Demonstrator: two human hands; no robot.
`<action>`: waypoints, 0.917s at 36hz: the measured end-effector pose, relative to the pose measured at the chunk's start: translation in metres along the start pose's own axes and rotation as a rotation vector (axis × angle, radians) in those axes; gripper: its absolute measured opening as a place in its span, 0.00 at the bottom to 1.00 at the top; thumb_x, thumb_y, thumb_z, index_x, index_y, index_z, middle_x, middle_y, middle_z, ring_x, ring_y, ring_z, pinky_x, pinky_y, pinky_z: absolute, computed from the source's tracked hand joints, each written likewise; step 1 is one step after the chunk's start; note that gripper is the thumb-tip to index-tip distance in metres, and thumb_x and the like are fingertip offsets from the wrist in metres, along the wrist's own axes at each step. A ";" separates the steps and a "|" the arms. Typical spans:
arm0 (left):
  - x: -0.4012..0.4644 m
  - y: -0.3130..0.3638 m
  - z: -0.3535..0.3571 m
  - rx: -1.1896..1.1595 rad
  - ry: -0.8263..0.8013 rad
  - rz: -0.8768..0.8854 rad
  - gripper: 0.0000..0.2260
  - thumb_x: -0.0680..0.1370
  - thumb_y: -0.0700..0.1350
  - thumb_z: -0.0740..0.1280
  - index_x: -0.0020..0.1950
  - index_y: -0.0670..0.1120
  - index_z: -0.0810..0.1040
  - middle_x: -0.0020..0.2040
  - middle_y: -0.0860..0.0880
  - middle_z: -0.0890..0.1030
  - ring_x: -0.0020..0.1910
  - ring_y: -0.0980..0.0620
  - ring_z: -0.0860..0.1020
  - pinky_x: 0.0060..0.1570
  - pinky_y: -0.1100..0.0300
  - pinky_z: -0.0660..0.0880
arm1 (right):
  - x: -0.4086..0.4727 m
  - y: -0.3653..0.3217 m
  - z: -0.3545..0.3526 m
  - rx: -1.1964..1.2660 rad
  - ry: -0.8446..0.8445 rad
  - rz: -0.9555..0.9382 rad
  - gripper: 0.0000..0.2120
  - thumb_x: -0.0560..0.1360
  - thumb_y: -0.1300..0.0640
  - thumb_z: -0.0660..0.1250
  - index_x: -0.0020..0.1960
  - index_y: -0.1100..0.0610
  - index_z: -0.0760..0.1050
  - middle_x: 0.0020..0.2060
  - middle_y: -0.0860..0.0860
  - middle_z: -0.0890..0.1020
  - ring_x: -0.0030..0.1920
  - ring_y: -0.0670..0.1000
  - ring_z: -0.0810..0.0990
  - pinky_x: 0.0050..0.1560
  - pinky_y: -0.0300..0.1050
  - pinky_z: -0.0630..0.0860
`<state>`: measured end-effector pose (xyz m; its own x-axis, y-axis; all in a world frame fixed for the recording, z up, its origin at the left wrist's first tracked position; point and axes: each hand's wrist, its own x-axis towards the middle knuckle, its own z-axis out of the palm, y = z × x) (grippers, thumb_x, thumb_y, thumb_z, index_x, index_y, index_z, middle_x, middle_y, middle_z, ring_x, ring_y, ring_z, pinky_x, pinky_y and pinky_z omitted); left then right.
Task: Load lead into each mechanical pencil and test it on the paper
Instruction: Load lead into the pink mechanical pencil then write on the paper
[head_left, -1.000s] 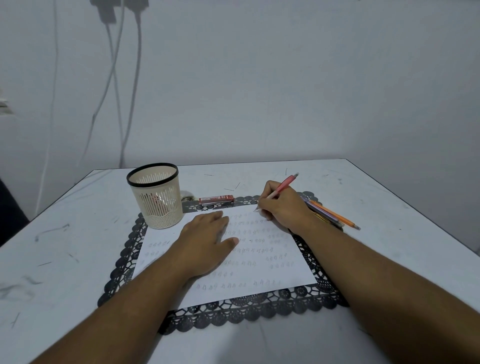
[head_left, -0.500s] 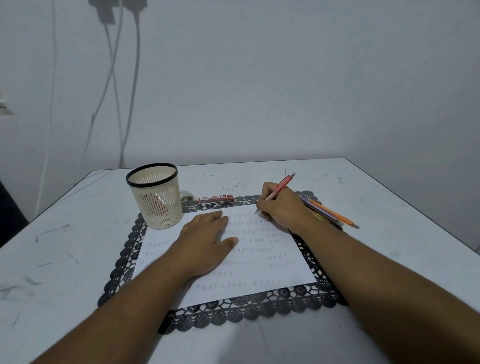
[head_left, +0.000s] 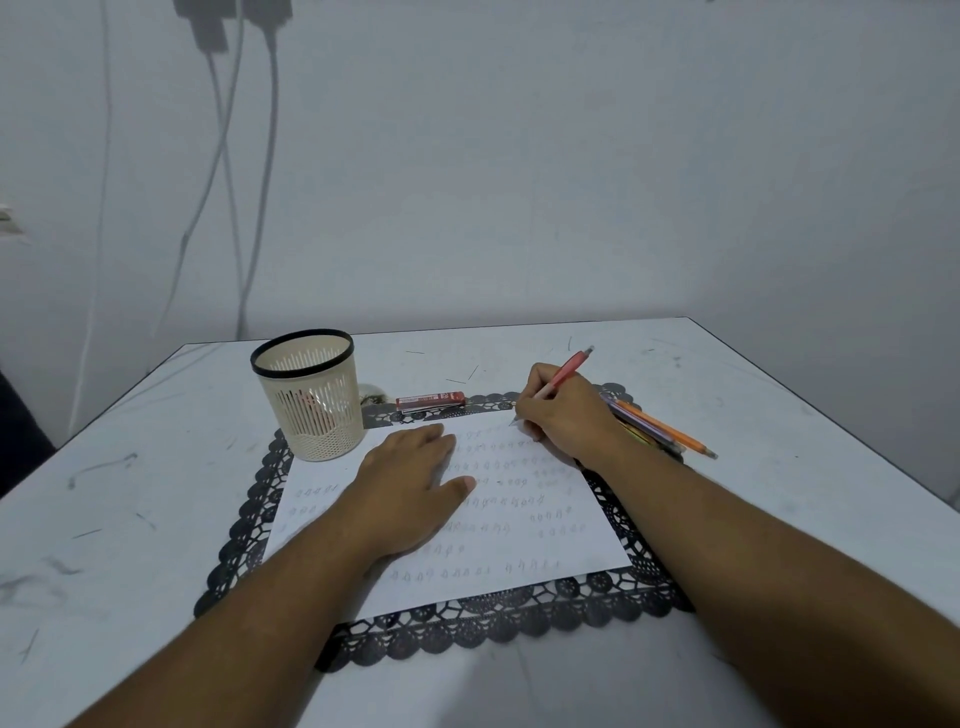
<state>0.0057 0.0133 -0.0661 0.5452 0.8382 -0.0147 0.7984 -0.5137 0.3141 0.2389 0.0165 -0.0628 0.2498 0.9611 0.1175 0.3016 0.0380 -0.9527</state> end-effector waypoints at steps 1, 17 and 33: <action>0.000 -0.001 0.000 0.000 -0.002 0.000 0.31 0.84 0.63 0.57 0.84 0.53 0.57 0.84 0.54 0.54 0.83 0.51 0.50 0.81 0.48 0.51 | -0.001 -0.001 -0.001 -0.004 0.025 -0.004 0.11 0.77 0.67 0.70 0.38 0.59 0.72 0.34 0.63 0.76 0.33 0.57 0.76 0.32 0.45 0.71; 0.001 -0.002 0.001 -0.013 0.006 0.003 0.31 0.84 0.63 0.57 0.84 0.53 0.57 0.84 0.55 0.54 0.83 0.52 0.50 0.80 0.50 0.50 | 0.001 0.000 -0.002 -0.063 0.055 0.018 0.13 0.77 0.66 0.71 0.38 0.56 0.71 0.36 0.60 0.78 0.34 0.56 0.78 0.32 0.42 0.74; 0.000 -0.001 0.000 -0.013 -0.003 0.001 0.31 0.84 0.63 0.57 0.84 0.53 0.57 0.84 0.55 0.53 0.83 0.52 0.50 0.81 0.49 0.50 | -0.006 -0.004 0.000 -0.086 0.032 0.038 0.13 0.77 0.65 0.71 0.37 0.55 0.71 0.34 0.59 0.76 0.34 0.55 0.75 0.27 0.40 0.70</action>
<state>0.0050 0.0135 -0.0666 0.5470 0.8370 -0.0171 0.7942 -0.5124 0.3268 0.2363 0.0110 -0.0591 0.2914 0.9522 0.0918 0.3691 -0.0234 -0.9291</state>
